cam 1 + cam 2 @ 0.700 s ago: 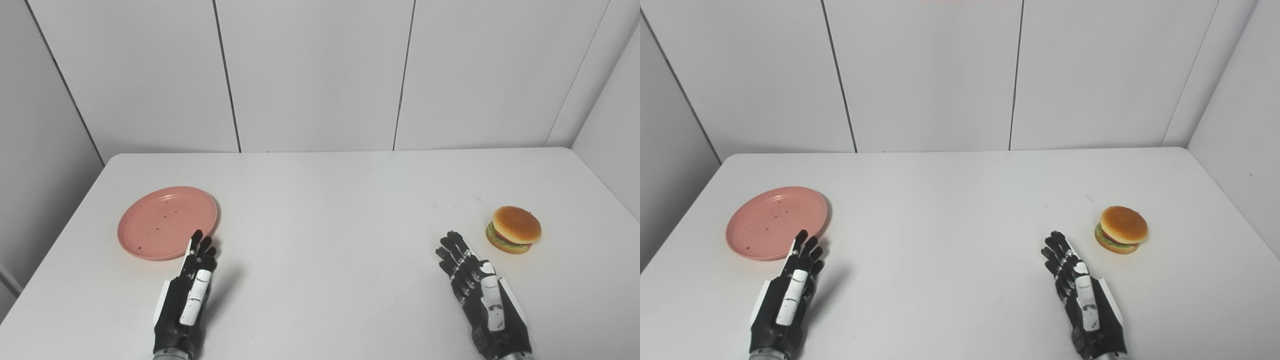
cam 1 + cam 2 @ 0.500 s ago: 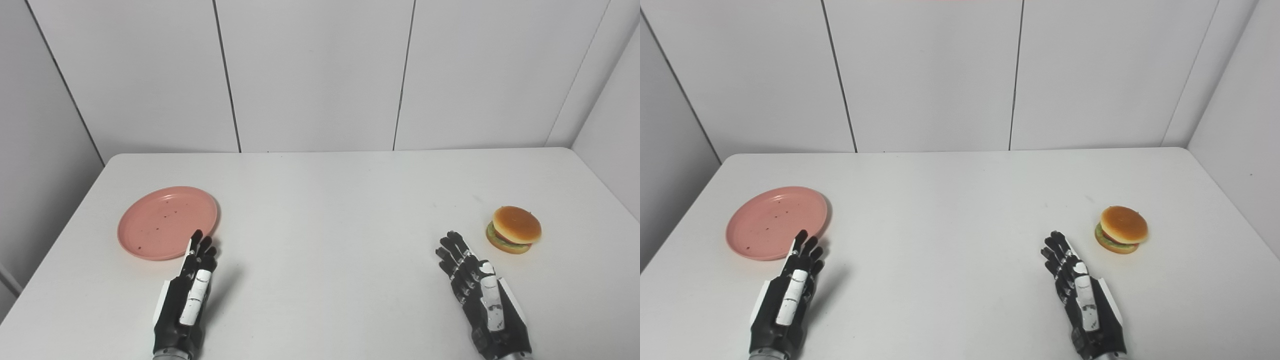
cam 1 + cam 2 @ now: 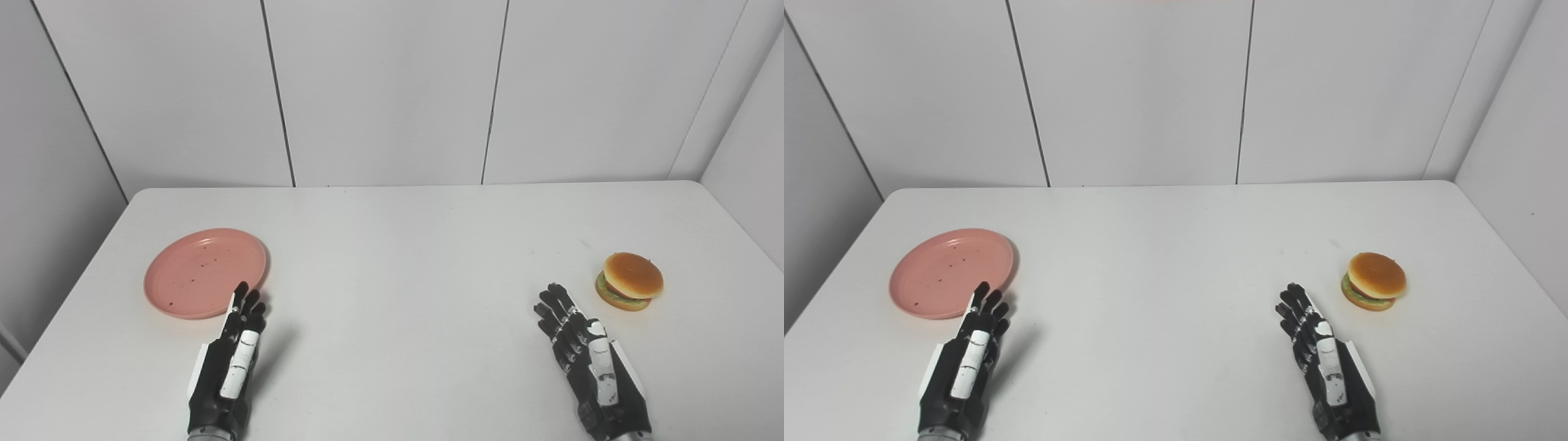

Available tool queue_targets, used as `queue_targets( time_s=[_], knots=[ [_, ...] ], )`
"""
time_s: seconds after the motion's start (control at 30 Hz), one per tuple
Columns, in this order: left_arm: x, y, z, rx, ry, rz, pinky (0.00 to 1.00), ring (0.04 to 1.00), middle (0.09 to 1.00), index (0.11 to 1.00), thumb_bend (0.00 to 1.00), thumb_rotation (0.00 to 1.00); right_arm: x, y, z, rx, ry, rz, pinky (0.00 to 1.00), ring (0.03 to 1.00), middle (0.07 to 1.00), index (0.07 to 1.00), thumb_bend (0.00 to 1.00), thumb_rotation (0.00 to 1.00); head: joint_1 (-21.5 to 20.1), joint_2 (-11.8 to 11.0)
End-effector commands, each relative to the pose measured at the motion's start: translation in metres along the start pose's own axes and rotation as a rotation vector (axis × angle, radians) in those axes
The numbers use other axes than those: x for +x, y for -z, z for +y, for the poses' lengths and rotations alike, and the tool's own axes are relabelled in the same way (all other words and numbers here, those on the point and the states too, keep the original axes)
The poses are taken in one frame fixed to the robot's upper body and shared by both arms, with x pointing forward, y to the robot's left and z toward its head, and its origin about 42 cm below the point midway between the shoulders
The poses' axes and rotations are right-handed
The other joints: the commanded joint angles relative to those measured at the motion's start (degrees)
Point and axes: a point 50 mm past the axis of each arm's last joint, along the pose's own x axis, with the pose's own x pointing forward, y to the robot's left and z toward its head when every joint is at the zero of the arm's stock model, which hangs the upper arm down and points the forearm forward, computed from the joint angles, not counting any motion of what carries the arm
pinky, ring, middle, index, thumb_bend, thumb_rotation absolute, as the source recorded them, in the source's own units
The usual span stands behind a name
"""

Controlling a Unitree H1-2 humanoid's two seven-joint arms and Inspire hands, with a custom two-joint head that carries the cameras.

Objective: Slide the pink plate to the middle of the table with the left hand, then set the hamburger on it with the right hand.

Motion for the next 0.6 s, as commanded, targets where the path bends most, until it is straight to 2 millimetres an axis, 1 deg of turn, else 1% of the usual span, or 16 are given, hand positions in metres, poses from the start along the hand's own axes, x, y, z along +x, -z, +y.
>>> queue_targets(
  time_s=[0.0, 0.57],
  knots=[
    [0.0035, -0.0106, -0.0024, 0.001, 0.014, -0.042, 1.00, 0.986, 1.000, 1.000, 0.80, 0.78, 0.0064, -0.0030, -0.0098, -0.021, 0.014, -0.030, 0.99, 0.945, 0.948, 0.942, 0.86, 0.99, 0.02, 0.03],
    [0.0058, -0.0049, -0.0005, 0.002, 0.013, -0.037, 1.00, 0.977, 0.997, 1.000, 0.80, 0.78, 0.0067, -0.0023, -0.0095, -0.017, 0.010, -0.029, 1.00, 0.950, 0.954, 0.949, 0.85, 1.00, 0.04, -0.09]
  ],
)
